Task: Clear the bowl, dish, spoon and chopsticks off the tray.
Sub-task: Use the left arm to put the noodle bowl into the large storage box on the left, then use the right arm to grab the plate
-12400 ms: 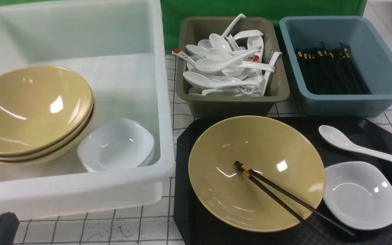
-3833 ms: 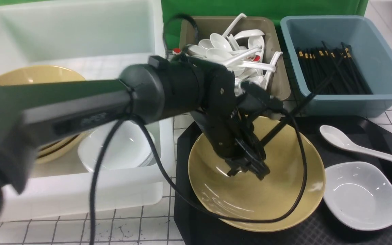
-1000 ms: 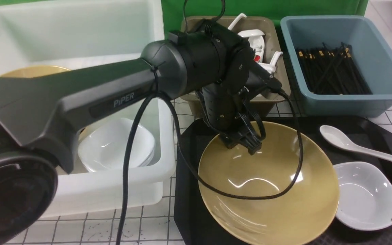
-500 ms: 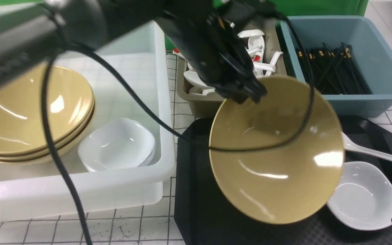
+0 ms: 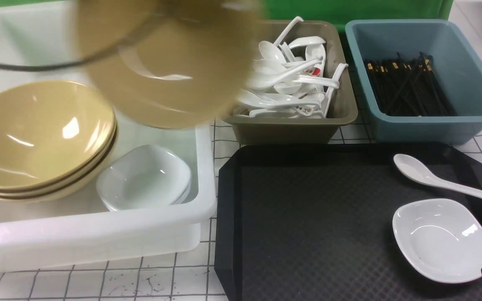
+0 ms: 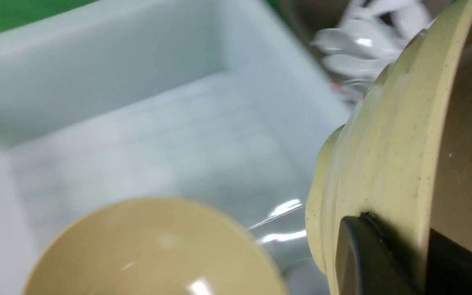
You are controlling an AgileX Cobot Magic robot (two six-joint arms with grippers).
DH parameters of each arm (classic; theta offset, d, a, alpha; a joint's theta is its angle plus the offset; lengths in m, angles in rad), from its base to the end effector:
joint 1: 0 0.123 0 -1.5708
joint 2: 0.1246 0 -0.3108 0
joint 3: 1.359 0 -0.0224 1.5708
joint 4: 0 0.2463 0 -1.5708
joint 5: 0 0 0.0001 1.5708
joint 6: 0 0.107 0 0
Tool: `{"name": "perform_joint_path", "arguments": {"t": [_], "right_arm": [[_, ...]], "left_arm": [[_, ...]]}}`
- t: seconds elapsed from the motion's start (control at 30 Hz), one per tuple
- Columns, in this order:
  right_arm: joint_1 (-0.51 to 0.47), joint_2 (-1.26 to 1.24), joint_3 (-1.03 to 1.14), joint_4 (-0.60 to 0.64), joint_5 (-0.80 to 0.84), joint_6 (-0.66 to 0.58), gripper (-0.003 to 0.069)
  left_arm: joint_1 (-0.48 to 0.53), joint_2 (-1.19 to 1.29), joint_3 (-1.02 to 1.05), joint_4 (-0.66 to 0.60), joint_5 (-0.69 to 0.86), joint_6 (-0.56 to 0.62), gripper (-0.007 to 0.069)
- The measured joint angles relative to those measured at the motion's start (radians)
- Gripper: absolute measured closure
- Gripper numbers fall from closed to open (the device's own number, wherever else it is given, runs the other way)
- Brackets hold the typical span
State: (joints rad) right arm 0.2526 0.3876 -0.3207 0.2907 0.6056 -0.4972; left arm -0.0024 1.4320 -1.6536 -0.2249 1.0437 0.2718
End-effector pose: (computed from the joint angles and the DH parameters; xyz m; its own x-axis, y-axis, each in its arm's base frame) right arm 0.0576 0.0329 0.2461 -0.4056 -0.3627 -0.8390 -0.4989 0.8569 -0.1293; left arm 0.3020 -0.0214 0.4604 -0.6310 0.1552 -0.7601 0.2487 0.9686 -0.0087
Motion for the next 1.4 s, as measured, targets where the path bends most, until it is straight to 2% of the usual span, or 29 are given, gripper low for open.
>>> {"name": "perform_joint_path", "arguments": {"t": [0.07,0.17,0.27,0.5,0.67,0.8,0.9,1.0,1.07,1.13,1.23,1.3,1.37,1.4], "right_arm": [[0.000,0.000,0.000,0.000,-0.002,0.000,0.0486],[0.000,0.000,0.000,0.000,-0.003,0.000,0.0486],[0.000,0.000,0.000,0.000,-0.003,0.000,0.0486],[0.000,0.000,0.000,0.000,-0.044,0.013,0.0486],[0.000,0.071,-0.022,-0.016,-0.056,0.076,0.0475],[0.000,0.184,-0.105,-0.038,-0.048,0.154,0.0471],[0.000,0.306,-0.180,-0.118,-0.019,0.214,0.0466],[0.000,0.376,-0.216,-0.174,0.015,0.214,0.0463],[0.000,0.505,-0.273,-0.276,0.090,0.247,0.0435],[0.000,0.558,-0.298,-0.303,0.118,0.264,0.0411],[-0.038,0.775,-0.396,-0.338,0.173,0.352,0.0257],[-0.064,0.835,-0.422,-0.340,0.174,0.372,0.0197],[-0.123,0.941,-0.457,-0.339,0.165,0.394,0.0092],[-0.146,0.979,-0.461,-0.333,0.157,0.396,0.0073]], "left_arm": [[0.147,-0.037,0.092,-0.005,-0.036,-0.006,0.0616],[0.298,-0.051,0.229,-0.019,-0.133,-0.040,0.0616],[0.357,-0.045,0.332,-0.019,-0.207,-0.064,0.0616],[0.366,0.006,0.444,0.046,-0.305,-0.109,0.0609],[0.366,0.050,0.446,0.124,-0.303,-0.116,0.0508],[0.366,0.050,0.446,0.177,-0.326,-0.125,0.0322],[0.366,0.039,0.446,0.225,-0.322,-0.197,0.0190],[0.363,0.013,0.446,0.225,-0.315,-0.236,0.0150],[0.323,-0.059,0.446,0.185,-0.294,-0.260,0.0140],[0.286,-0.094,0.446,0.161,-0.291,-0.256,0.0149],[0.110,-0.256,0.446,0.103,-0.283,-0.190,0.0224],[0.039,-0.313,0.446,0.097,-0.275,-0.169,0.0248],[-0.051,-0.388,0.446,0.096,-0.253,-0.153,0.0285],[-0.088,-0.422,0.446,0.102,-0.237,-0.148,0.0297]]}}
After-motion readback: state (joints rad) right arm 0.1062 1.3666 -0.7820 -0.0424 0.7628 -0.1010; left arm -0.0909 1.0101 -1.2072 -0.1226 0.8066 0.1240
